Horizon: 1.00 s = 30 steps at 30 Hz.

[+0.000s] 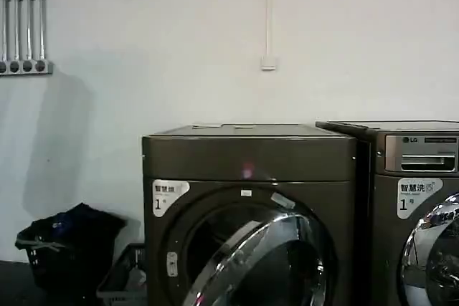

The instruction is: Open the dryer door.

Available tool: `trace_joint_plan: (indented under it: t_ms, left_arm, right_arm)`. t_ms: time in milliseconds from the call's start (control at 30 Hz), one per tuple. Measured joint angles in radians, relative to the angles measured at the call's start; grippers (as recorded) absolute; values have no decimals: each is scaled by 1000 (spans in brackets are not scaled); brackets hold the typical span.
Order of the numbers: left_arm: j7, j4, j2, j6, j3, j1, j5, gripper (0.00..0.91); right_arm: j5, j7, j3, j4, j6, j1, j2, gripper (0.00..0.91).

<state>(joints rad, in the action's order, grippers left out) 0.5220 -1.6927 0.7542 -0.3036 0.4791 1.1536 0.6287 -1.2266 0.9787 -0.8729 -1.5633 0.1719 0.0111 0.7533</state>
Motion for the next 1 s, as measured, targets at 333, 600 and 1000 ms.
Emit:
trace_joint_plan:
  t_ms: [333, 600, 1000]
  left_arm:
    - [115, 106, -28, 12, -126, -138, 94, 907]
    - [202, 174, -10, 4, -224, -256, 113, 907]
    - [357, 254, 34, 17, -359, -419, 152, 907]
  right_arm:
    - [-1, 6, 50, -34, 3, -43, -97, 907]
    - [1, -1, 185, -88, 2, -156, -209, 907]
    - [43, -163, 742, -246, 50, -663, -378, 907]
